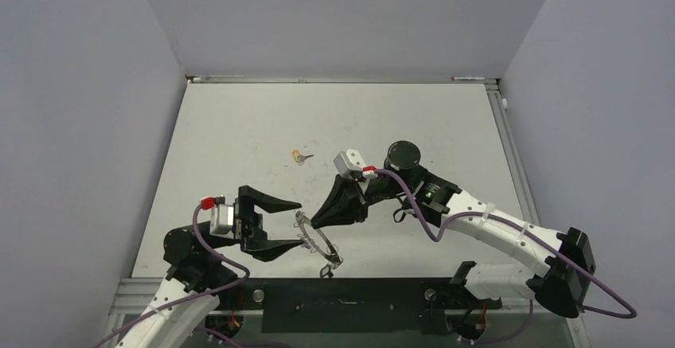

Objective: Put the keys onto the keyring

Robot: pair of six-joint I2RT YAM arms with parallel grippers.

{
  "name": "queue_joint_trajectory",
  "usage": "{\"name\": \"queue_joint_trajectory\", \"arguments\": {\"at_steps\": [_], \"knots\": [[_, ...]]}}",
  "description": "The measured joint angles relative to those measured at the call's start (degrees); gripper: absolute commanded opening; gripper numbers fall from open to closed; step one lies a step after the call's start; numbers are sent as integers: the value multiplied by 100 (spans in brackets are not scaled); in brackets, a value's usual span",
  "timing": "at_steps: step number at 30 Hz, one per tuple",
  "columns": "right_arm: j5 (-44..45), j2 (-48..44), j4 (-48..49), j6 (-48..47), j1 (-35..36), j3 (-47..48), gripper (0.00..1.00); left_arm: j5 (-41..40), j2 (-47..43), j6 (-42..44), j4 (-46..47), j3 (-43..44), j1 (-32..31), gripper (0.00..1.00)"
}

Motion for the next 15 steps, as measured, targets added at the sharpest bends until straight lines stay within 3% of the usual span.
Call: {"name": "queue_joint_trajectory", "arguments": {"at_steps": [15], "knots": [[-175,658,505,332,251,444,5,0,201,57,-55,2,-52,70]]}}
